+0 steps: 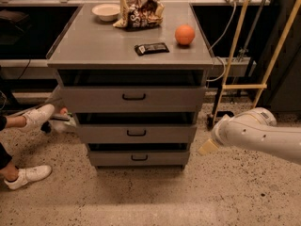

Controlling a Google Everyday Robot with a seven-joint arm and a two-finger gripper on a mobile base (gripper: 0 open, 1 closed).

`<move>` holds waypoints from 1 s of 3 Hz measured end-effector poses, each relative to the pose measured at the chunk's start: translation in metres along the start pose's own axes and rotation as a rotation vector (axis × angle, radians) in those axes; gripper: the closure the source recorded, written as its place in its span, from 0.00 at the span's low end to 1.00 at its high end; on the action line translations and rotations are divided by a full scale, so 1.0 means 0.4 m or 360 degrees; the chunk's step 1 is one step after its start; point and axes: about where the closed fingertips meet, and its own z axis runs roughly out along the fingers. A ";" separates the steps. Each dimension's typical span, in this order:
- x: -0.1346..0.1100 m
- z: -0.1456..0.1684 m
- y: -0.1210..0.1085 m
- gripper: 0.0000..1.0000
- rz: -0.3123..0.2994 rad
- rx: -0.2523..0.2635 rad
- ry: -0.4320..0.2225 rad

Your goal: Close middle drawer

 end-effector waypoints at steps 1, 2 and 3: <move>0.046 -0.058 -0.008 0.00 -0.0011 -0.0014 0.0109; 0.220 -0.253 -0.044 0.00 0.0019 0.0086 0.0317; 0.422 -0.458 0.000 0.00 0.0115 0.0268 0.0452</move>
Offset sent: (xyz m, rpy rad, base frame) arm -0.2805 -0.1780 0.1376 -0.2756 0.1301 -0.4279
